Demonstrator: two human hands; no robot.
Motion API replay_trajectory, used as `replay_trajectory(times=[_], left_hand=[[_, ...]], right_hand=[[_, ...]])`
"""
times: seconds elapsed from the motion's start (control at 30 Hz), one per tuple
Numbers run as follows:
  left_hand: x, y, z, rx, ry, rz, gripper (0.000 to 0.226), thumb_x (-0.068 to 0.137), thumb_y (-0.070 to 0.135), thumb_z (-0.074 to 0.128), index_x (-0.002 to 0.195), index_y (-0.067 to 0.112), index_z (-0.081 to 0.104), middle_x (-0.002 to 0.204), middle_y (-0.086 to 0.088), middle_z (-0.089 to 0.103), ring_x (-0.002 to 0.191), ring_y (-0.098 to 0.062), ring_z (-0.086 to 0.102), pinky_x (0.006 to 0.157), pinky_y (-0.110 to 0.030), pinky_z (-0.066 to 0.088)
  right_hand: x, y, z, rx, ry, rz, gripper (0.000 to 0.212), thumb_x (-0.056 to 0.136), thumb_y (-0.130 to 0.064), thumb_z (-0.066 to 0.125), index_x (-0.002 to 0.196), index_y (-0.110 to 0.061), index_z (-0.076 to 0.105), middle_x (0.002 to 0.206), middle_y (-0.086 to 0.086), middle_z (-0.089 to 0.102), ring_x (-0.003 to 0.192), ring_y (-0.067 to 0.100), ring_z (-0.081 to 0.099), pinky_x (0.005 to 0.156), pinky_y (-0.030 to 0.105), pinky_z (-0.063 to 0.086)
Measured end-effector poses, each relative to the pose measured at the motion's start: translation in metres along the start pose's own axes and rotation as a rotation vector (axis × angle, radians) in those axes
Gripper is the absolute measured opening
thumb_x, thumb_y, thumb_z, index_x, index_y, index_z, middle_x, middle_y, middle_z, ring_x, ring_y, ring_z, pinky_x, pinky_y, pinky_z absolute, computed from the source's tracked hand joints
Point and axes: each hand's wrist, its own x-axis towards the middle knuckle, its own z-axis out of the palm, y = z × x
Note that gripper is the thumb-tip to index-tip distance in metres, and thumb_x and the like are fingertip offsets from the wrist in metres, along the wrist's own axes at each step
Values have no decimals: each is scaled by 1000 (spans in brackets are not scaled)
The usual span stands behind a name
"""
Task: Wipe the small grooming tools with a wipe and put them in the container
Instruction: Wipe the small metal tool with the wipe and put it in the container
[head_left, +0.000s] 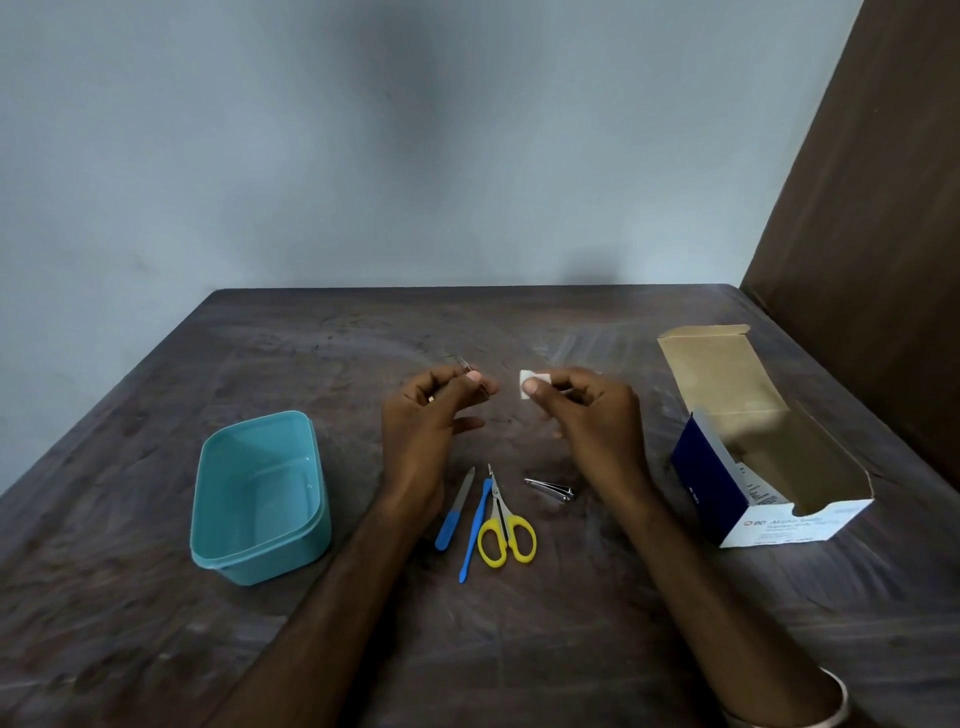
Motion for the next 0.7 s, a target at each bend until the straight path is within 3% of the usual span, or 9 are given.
replay_trajectory(times=[0.13, 0.27, 0.43, 0.53, 0.7], left_hand=[[2, -4, -2, 58, -68, -20, 18, 96, 17, 60, 109, 12, 71, 92, -7, 74, 85, -18, 72, 70, -29, 58], [-3, -9, 1, 114, -203, -33, 20, 97, 9, 56, 110, 9, 71, 85, -8, 72, 72, -18, 70, 63, -26, 56], [-6, -10, 5, 124, -213, 25, 18, 96, 6, 57, 105, 6, 72, 81, -10, 74, 65, -20, 70, 60, -26, 56], [-5, -10, 3, 121, -211, 34, 17, 97, 6, 56, 103, 5, 72, 80, -9, 74, 66, -22, 71, 61, -27, 57], [-4, -9, 2, 87, -221, -2, 18, 97, 7, 56, 94, 9, 73, 80, -13, 74, 65, -23, 71, 60, -28, 58]], right_hand=[[4, 1, -5, 78, 106, 191, 5, 90, -22, 71, 94, -24, 74, 78, 0, 72, 65, 8, 64, 49, 20, 51], [1, -4, -1, 152, 58, 248, 5, 91, -21, 69, 92, -24, 74, 83, 12, 74, 62, 7, 61, 48, 25, 53], [-6, -13, 4, 242, -83, 245, 13, 92, -18, 68, 85, -25, 77, 72, -5, 71, 63, 6, 59, 53, 32, 54], [-7, -14, 4, 287, -144, 241, 13, 93, -17, 66, 90, -19, 78, 72, -6, 70, 63, 6, 58, 52, 32, 53], [-2, -12, -2, 357, -210, 268, 21, 93, -19, 60, 93, -6, 76, 83, 26, 64, 63, 21, 56, 57, 37, 50]])
